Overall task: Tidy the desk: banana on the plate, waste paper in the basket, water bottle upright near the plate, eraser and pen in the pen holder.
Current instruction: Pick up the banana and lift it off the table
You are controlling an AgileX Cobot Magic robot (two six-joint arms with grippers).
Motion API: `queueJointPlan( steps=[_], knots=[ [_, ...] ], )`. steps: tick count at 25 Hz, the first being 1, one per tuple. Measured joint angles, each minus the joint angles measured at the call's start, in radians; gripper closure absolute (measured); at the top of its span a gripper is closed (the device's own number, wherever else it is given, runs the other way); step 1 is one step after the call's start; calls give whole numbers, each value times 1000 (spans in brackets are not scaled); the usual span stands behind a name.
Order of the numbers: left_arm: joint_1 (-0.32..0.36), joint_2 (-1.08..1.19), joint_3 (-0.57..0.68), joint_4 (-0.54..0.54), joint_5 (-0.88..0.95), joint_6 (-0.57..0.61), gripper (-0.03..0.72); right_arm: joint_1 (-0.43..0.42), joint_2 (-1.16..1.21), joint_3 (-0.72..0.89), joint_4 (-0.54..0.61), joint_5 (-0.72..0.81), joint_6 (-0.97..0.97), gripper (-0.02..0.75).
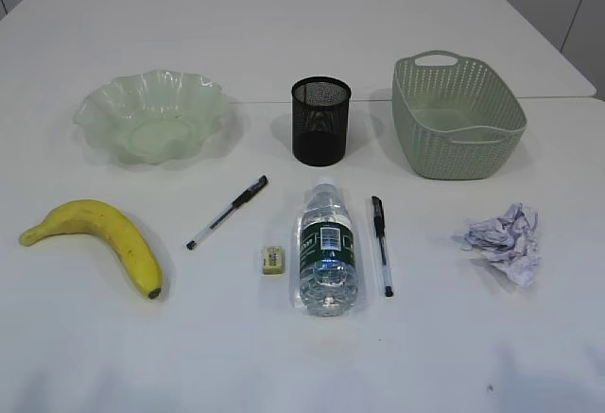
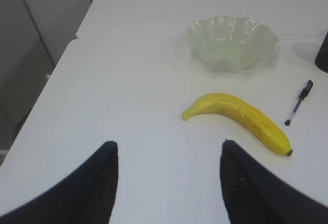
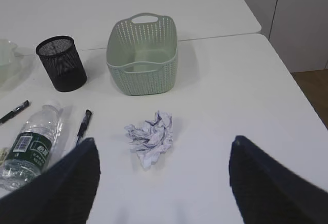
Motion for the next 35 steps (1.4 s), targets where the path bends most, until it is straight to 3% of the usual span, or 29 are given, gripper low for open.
queueJointPlan(
  steps=[8, 16, 24, 35],
  knots=[
    [0, 341, -120, -61, -12, -2, 245, 0, 333, -148, 34, -60, -55, 153],
    [0, 660, -262, -129, -28, -4, 245, 0, 489, -244, 75, -65, -93, 152],
    [0, 835, -334, -260, -100, -4, 245, 0, 643, -355, 187, 76, -130, 197],
    [0, 998, -345, -347, -147, -4, 245, 0, 828, -485, 245, 102, -142, 213]
  ],
)
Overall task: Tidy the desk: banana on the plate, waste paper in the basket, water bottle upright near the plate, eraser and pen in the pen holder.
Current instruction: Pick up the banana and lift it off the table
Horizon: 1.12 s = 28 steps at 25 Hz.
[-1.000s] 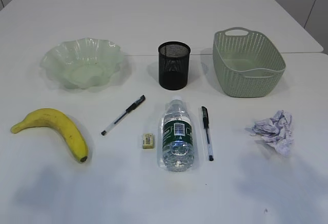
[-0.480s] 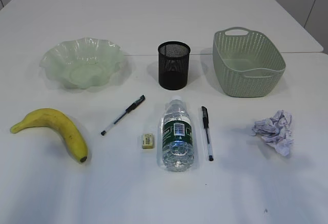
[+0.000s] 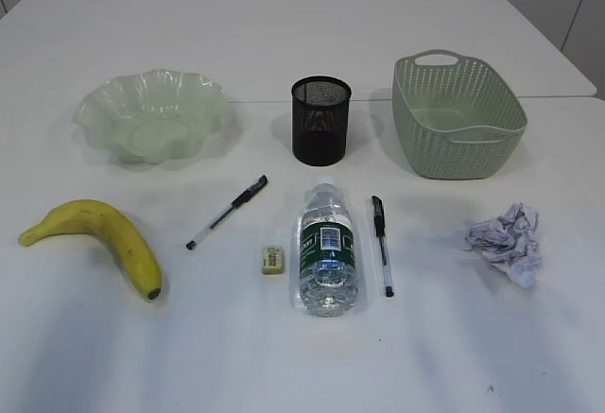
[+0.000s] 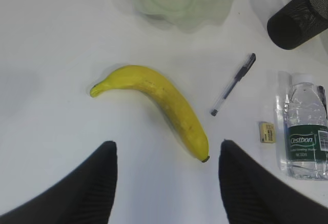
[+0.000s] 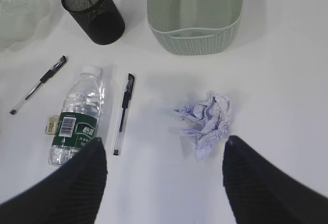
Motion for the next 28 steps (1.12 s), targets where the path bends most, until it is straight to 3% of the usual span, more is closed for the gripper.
queueJointPlan(
  steps=[2, 5, 10, 19, 23, 28],
  knots=[
    [-15, 28, -1, -2, -22, 0, 245, 0, 22, -8, 0, 4, -2, 213],
    [-90, 92, -2, -4, -93, -2, 245, 0, 42, -8, 1, 14, -17, 214],
    [-188, 273, -2, -14, -281, -111, 245, 0, 51, -8, 2, 34, -23, 214],
    [-201, 548, -40, -83, -370, -325, 245, 0, 51, -8, 4, 43, -30, 214],
    [-214, 622, -74, -72, -370, -403, 245, 0, 51, -8, 8, 56, -30, 214],
    [-224, 708, -83, -41, -289, -584, 245, 0, 51, -8, 16, 58, -32, 214]
  ],
)
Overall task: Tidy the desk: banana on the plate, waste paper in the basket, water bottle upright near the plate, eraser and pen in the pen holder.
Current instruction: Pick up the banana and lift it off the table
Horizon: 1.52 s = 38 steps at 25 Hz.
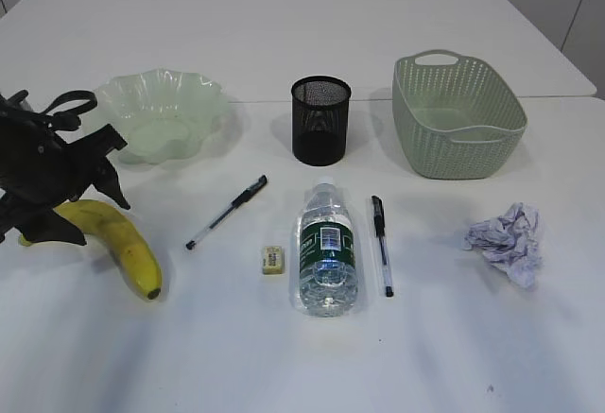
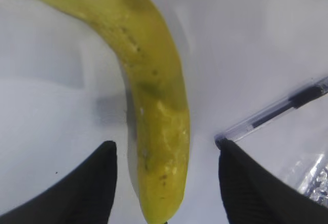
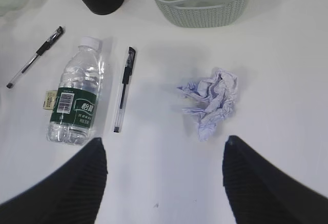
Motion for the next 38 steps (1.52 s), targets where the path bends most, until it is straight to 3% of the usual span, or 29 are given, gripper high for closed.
queueJointPlan(
  steps=[10, 34, 38],
  knots=[
    [-18, 33, -2, 155, -45, -268, 245, 0, 0, 0, 7, 16, -1, 214],
    [-20, 173, -18, 160, -166, -280, 246, 0, 0, 0, 9, 18, -1, 214],
    [-20, 183, -18, 147, -170, -280, 295, 0, 0, 0, 9, 18, -1, 214]
  ],
)
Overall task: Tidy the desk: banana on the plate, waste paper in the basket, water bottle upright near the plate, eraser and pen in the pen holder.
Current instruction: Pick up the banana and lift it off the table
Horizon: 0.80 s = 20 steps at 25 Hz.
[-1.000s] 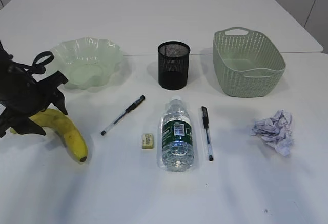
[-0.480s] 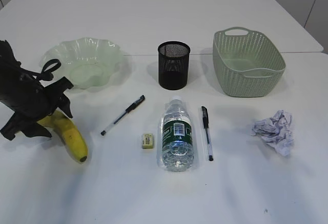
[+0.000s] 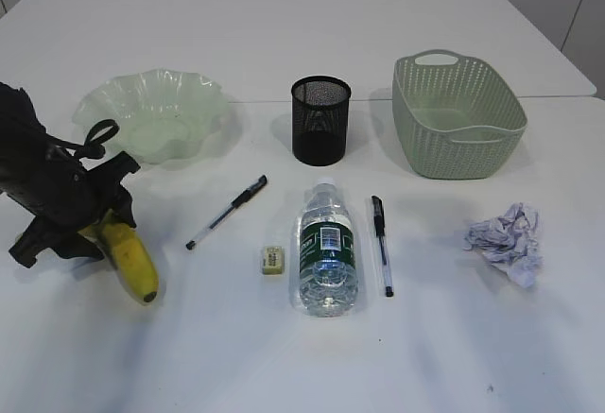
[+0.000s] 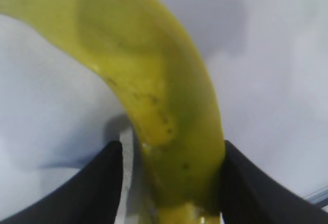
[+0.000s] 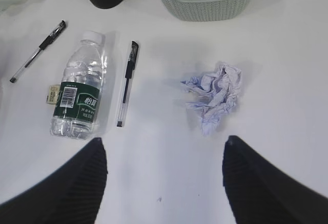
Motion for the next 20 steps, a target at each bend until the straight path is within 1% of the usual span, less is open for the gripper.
queueJointPlan(
  steps=[3, 5, 11, 17, 20],
  knots=[
    [0, 2, 0, -7, 0, 0, 376, 0, 0, 0, 0, 0, 0, 214],
    [0, 2, 0, -9, 0, 0, 400, 0, 0, 0, 0, 0, 0, 215],
    [0, -16, 0, -11, -9, 0, 405, 0, 0, 0, 0, 0, 0, 215],
    [0, -117, -4, -13, -160, 0, 405, 0, 0, 0, 0, 0, 0, 214],
    [0, -136, -56, -15, -185, 0, 406, 0, 0, 0, 0, 0, -1, 215]
  ],
)
